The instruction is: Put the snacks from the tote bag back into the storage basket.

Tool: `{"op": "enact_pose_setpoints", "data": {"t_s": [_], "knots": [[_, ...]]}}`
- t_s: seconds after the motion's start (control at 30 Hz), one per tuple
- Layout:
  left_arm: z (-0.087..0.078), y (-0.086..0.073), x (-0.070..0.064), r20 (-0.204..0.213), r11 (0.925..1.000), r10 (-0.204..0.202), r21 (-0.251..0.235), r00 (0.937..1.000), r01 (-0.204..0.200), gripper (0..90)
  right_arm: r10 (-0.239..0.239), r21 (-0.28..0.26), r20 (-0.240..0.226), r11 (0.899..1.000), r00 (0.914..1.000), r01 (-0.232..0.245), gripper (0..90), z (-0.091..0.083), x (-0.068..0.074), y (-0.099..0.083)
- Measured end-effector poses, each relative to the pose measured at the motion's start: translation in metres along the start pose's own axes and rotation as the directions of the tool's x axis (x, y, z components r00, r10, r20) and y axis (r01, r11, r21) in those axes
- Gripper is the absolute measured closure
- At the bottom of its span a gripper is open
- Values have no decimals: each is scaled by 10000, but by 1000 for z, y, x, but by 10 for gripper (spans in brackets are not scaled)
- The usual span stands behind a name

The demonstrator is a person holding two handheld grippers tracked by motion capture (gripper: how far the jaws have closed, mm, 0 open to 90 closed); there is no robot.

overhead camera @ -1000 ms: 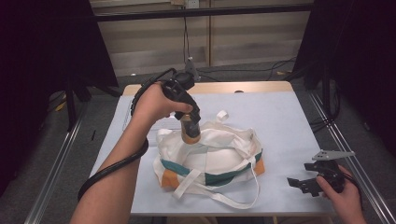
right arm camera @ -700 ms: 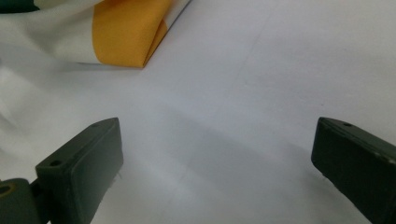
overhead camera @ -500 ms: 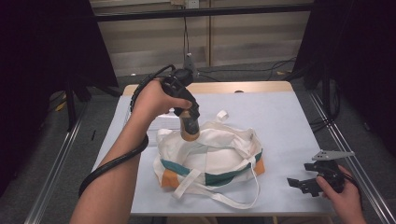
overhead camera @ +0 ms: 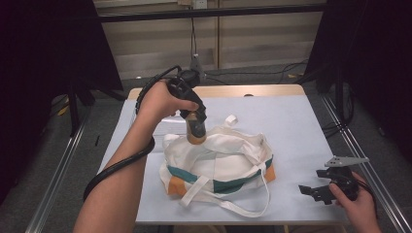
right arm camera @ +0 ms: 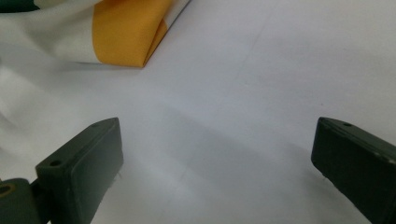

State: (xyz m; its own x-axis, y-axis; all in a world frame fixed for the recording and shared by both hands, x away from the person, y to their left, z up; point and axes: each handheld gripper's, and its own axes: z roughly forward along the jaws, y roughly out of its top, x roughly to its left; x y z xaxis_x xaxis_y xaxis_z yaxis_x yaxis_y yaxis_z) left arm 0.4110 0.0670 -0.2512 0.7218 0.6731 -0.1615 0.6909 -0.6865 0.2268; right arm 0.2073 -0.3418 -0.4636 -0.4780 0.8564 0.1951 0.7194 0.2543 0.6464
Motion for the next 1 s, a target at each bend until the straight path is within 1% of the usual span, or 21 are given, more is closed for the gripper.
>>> {"op": "enact_pose_setpoints", "data": {"t_s": [0.17,0.33,0.4,0.6,0.63,0.8,0.9,0.93,1.0], "knots": [[0,2,2,-80,10000,3,-4,10000,-3,301,-37,68,30,10000,10000,37,22,0,0,0],[1,4,4,-35,10000,-33,-14,10000,33,301,-66,74,-16,10000,10000,66,22,1,1,0],[1,5,5,-30,10000,28,29,10000,-28,301,-59,88,-23,9999,10000,59,22,1,0,0],[0,8,7,-48,9999,-104,-45,9999,104,301,-44,79,-37,10000,10000,44,23,0,0,0],[-1,8,6,-126,9998,-173,-48,9998,172,301,-78,86,-23,9999,10000,78,23,1,0,0],[-3,10,8,-190,9998,-164,-61,9997,163,301,-67,106,-57,9999,10000,68,23,1,1,0],[-3,11,9,-163,9998,-179,-47,9997,178,301,-37,141,-62,9999,10000,38,24,1,1,0],[-2,12,10,-71,9999,-127,-45,9999,127,301,-67,137,-75,9999,9999,68,24,1,1,0],[-3,12,10,-110,9999,-155,-53,9998,154,301,-74,132,-73,9999,9999,75,24,1,0,0]]}}
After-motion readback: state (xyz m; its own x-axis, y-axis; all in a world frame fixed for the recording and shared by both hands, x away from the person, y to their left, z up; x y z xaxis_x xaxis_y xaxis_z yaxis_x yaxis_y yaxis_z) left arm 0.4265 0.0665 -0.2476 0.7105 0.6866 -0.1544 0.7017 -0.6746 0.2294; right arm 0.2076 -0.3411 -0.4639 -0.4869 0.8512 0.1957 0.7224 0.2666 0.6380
